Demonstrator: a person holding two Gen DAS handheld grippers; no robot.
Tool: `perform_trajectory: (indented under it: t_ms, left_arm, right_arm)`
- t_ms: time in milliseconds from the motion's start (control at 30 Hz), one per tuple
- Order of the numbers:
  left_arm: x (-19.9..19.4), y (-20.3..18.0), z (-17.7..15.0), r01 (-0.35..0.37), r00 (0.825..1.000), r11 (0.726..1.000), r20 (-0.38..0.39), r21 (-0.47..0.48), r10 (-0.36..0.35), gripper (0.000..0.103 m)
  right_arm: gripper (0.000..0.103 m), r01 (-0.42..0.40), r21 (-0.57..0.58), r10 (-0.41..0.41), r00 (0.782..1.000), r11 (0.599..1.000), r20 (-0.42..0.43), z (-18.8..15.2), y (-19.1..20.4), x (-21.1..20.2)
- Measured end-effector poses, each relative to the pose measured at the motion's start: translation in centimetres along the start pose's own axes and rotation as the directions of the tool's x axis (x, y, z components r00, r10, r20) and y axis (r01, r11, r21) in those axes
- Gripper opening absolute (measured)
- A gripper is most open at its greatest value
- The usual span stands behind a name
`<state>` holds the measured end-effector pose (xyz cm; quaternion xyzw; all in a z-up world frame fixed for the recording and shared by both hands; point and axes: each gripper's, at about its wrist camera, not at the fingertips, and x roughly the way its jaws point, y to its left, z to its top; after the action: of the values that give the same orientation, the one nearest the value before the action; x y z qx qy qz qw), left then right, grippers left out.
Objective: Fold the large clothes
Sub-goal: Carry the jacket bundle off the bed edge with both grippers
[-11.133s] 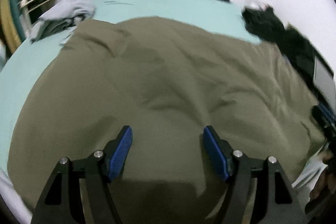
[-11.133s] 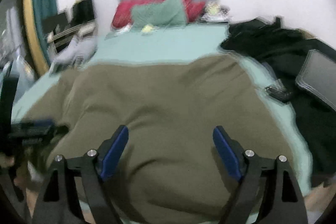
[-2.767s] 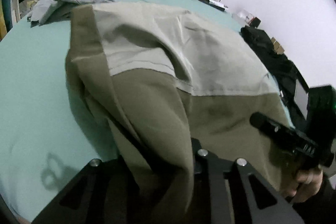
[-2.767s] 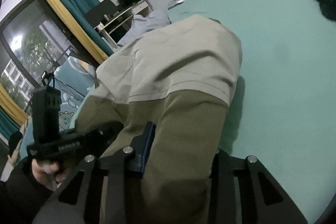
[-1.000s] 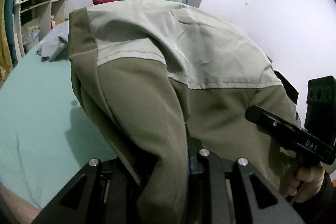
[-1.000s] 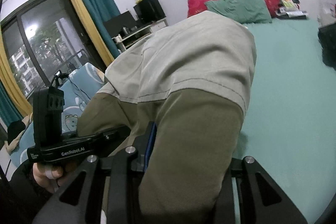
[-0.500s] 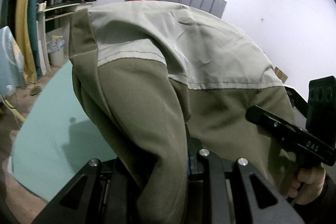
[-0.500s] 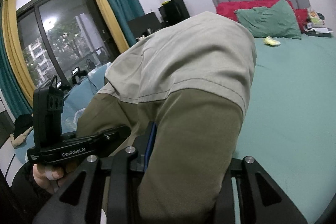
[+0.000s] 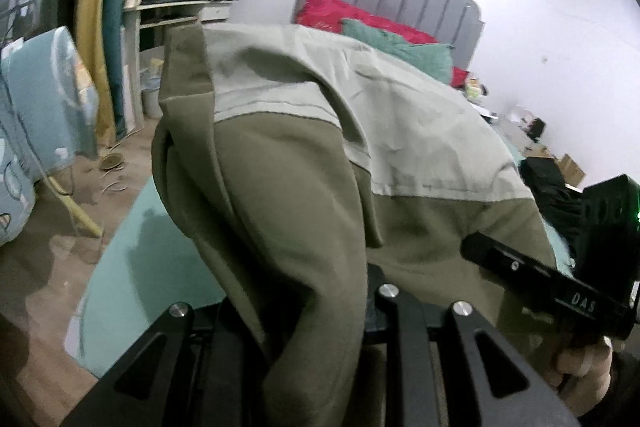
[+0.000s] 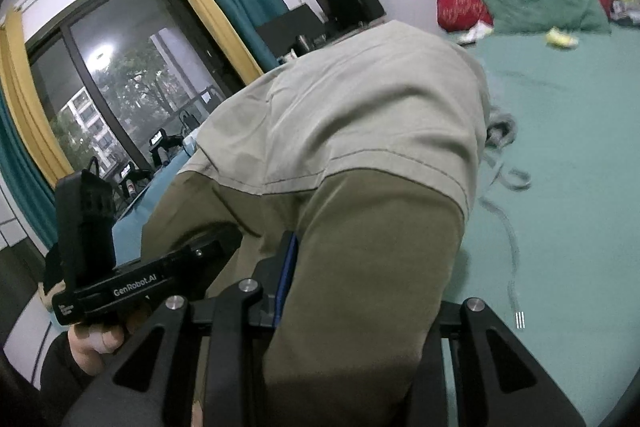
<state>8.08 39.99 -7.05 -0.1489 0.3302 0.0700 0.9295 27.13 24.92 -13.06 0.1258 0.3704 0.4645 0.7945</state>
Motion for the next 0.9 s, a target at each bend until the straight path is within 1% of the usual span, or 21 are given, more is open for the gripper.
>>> perform_trajectory:
  t_ms: [167,233,300,333,367,400,433,467,500,533,600,667,800,867,900]
  left_arm:
    - [3.1,4.7,-0.6,-0.045,0.998,0.998,-0.045,-0.037,0.044,0.021]
    - [4.4,6.1,-0.9,-0.054,0.997,0.997,-0.066,-0.051,0.051,0.021]
    - [6.4,7.7,-1.4,-0.055,0.993,0.996,-0.104,-0.073,0.048,0.021]
    - [7.5,8.5,-1.6,-0.055,0.991,0.995,-0.124,-0.083,0.044,0.021]
    - [8.5,9.1,-2.0,-0.057,0.989,0.994,-0.142,-0.089,0.044,0.023]
    - [9.0,9.7,-2.4,-0.065,0.988,0.994,-0.144,-0.09,0.051,0.029]
    - [9.1,9.8,-2.8,-0.073,0.988,0.994,-0.14,-0.085,0.06,0.038]
    - [9.3,10.1,-2.9,-0.083,0.988,0.993,-0.139,-0.083,0.071,0.044]
    - [9.4,10.2,-3.3,-0.091,0.987,0.992,-0.144,-0.092,0.078,0.054]
    - [9.5,10.6,-3.5,-0.103,0.985,0.989,-0.15,-0.108,0.086,0.061]
    - [9.8,11.5,-3.7,-0.124,0.982,0.98,-0.162,-0.156,0.099,0.067]
    - [8.9,11.9,-3.8,-0.136,0.983,0.97,-0.148,-0.199,0.107,0.067]
    - [6.2,12.8,-3.7,-0.196,0.98,0.948,-0.085,-0.252,0.18,0.068]
    - [5.1,12.9,-4.3,-0.197,0.98,0.94,-0.084,-0.278,0.181,0.071]
    - [4.8,12.8,-4.7,-0.2,0.979,0.939,-0.098,-0.28,0.18,0.072]
  right_arm:
    - [0.027,-0.015,0.08,0.021,0.997,0.997,-0.072,-1.8,-0.8,6.0]
    - [0.027,-0.005,0.122,0.018,0.994,0.993,-0.104,-3.0,-1.7,8.3]
    - [0.03,0.023,0.143,-0.004,0.992,0.989,-0.128,-4.2,-2.5,10.0]
    - [0.034,0.048,0.147,-0.026,0.989,0.988,-0.148,-5.0,-2.9,10.8]
    - [0.044,0.077,0.145,-0.053,0.985,0.987,-0.165,-5.8,-3.4,11.3]
    - [0.049,0.097,0.141,-0.073,0.983,0.985,-0.17,-6.2,-3.9,11.6]
    - [0.058,0.111,0.14,-0.086,0.981,0.984,-0.175,-6.6,-4.4,12.0]
    - [0.064,0.109,0.147,-0.082,0.981,0.983,-0.176,-7.1,-5.0,11.9]
    - [0.066,0.1,0.155,-0.072,0.982,0.983,-0.174,-7.4,-5.6,12.0]
    - [0.07,0.094,0.154,-0.066,0.982,0.984,-0.175,-7.6,-6.0,11.9]
    - [0.074,0.097,0.137,-0.071,0.981,0.986,-0.183,-7.7,-6.2,11.6]
    - [0.076,0.114,0.13,-0.088,0.978,0.985,-0.191,-7.6,-6.0,11.1]
    - [0.078,0.142,0.123,-0.114,0.971,0.982,-0.21,-7.1,-5.0,9.6]
    - [0.078,0.135,0.096,-0.11,0.966,0.986,-0.235,-7.1,-4.6,8.7]
    - [0.079,0.139,0.064,-0.119,0.961,0.988,-0.249,-7.5,-4.2,8.1]
